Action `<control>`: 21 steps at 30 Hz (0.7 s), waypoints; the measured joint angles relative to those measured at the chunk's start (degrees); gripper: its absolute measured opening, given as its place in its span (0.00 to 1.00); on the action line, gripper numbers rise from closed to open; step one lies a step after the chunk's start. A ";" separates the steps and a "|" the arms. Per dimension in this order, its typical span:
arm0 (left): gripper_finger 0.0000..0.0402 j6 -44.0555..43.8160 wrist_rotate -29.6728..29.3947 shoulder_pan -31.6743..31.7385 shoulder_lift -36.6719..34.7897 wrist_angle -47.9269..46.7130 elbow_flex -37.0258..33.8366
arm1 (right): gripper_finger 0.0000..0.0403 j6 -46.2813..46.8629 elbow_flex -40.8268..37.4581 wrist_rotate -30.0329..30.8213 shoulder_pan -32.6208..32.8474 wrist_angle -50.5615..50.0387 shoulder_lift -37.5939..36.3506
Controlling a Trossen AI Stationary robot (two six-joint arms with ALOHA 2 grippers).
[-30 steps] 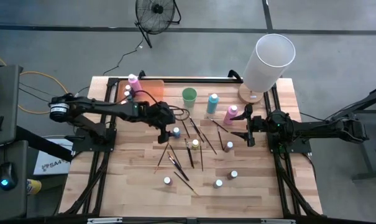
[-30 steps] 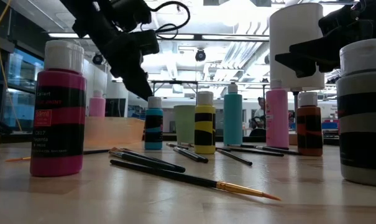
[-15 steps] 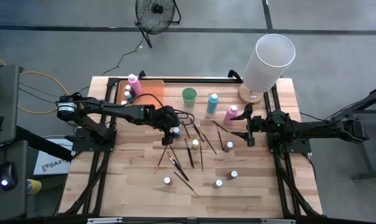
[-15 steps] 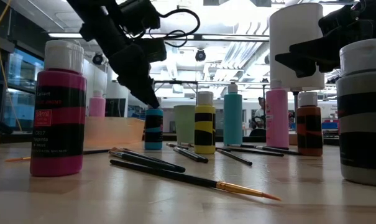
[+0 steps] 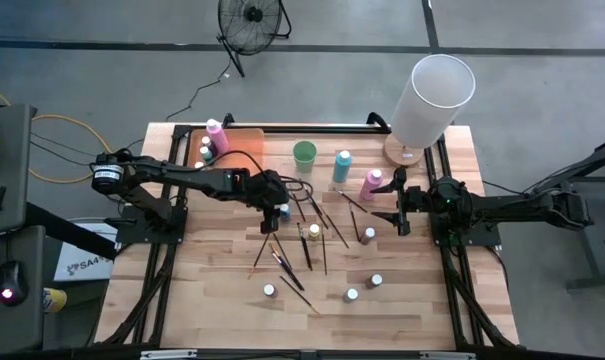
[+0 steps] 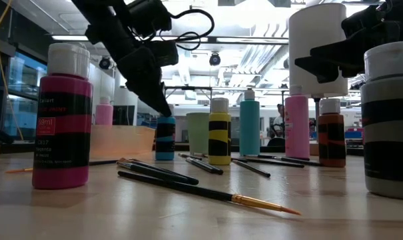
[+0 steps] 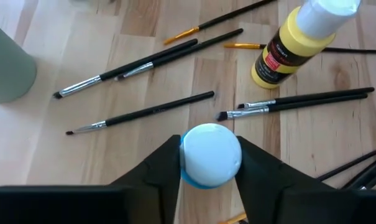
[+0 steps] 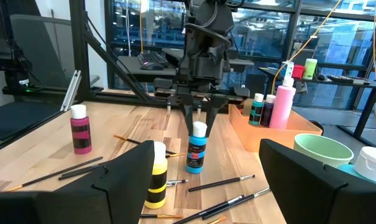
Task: Pick & Place Paint Supplies
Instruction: Put the light blue paint bottle into the orange bin
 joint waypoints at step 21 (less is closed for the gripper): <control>0.28 -28.89 -32.62 0.04 -12.47 -7.38 0.00 | 0.71 0.02 0.00 0.00 -0.01 -0.02 0.02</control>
